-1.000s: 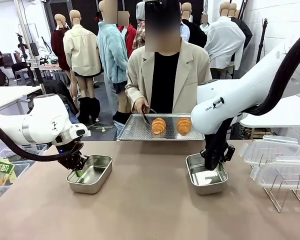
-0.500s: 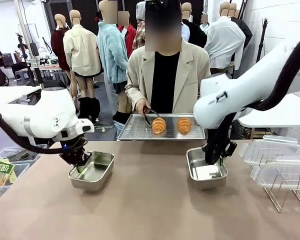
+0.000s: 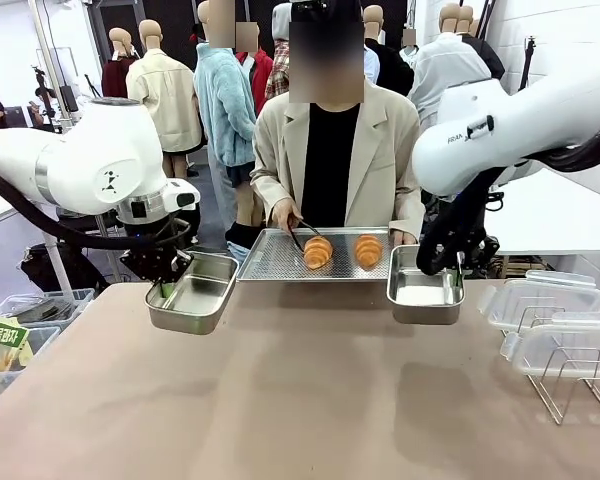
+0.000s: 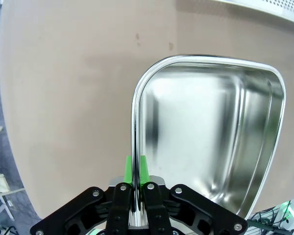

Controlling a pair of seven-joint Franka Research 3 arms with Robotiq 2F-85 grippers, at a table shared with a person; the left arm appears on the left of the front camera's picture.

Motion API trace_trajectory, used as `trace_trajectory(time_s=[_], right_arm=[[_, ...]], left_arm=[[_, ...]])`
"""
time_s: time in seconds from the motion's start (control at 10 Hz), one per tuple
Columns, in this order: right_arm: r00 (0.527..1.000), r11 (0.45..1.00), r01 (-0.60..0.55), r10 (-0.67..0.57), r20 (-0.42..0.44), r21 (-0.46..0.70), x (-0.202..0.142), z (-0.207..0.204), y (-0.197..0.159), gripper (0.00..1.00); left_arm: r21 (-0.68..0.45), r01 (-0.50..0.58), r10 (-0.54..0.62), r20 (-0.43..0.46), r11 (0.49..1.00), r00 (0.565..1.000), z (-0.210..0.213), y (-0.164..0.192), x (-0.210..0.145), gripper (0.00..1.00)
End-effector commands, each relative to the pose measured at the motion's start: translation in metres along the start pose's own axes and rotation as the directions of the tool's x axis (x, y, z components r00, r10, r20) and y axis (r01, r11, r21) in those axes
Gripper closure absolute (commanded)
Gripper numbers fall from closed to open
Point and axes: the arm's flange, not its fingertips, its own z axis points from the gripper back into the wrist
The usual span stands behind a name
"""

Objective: Place the bread in airtight containers.
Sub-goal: Once an object is inside an Airtight Container , place the container in the center of the table.

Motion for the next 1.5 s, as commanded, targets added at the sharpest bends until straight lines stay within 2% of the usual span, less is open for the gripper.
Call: trace_trajectory(time_s=[0.0,0.1,1.4], right_arm=[[0.998,0.999,0.025,-0.027,-0.059,-0.032,0.017,-0.001,0.017,1.00],[1.000,1.000,0.000,0.000,0.000,0.000,0.000,0.000,0.000,1.00],[1.000,1.000,0.000,0.000,0.000,0.000,0.000,0.000,0.000,1.00]], left_arm=[[-0.060,-0.054,0.053,-0.014,0.997,0.998,-0.007,-0.001,0.010,1.00],[0.000,0.000,0.000,0.000,1.000,1.000,0.000,0.000,0.000,1.00],[0.000,0.000,0.000,0.000,1.000,1.000,0.000,0.000,0.000,1.00]])
